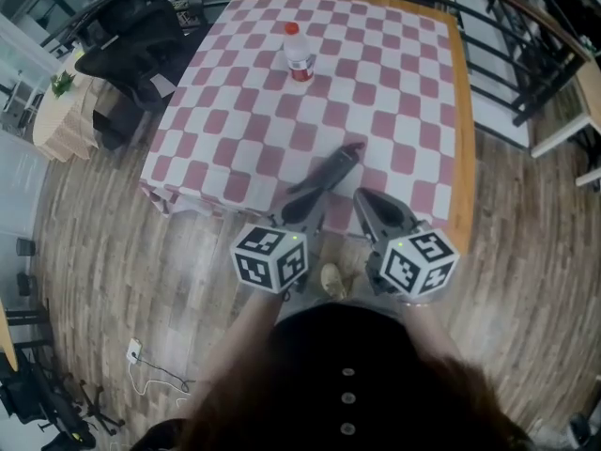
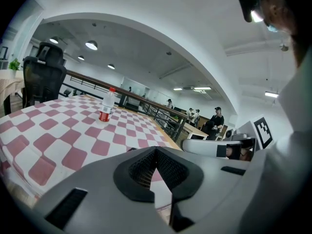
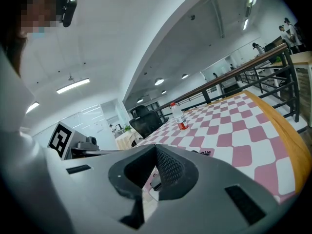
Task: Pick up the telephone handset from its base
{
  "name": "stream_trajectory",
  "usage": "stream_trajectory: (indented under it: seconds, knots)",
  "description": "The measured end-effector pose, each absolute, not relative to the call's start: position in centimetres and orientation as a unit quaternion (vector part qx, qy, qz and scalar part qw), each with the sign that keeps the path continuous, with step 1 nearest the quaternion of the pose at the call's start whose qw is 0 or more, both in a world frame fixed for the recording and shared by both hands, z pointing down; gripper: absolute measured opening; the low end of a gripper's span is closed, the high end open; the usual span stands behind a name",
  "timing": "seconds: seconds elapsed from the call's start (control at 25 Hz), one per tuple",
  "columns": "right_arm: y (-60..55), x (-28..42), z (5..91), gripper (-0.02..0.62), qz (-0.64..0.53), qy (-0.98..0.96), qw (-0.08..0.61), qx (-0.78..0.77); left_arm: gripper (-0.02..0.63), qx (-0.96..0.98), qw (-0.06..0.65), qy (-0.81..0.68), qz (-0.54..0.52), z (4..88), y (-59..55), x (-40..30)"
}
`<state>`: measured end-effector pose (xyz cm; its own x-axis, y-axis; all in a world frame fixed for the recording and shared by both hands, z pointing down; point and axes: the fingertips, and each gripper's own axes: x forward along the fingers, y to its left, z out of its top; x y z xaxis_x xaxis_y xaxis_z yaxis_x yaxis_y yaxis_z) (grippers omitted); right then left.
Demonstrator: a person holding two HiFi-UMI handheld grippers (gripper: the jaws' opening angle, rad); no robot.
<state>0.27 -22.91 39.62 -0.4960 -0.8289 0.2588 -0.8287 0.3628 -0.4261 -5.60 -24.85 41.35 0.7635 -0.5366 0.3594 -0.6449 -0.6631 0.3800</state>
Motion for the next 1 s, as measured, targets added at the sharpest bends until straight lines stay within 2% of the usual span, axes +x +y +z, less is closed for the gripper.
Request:
stream_trajectory:
  seconds: [1.0]
  knots:
    - [-25.7, 1.7, 41.1, 0.009, -0.295, 0.835, -0.017, -0.464, 0.008, 0.893, 0.266, -0.328, 0.152, 43.4, -27.3, -3.6]
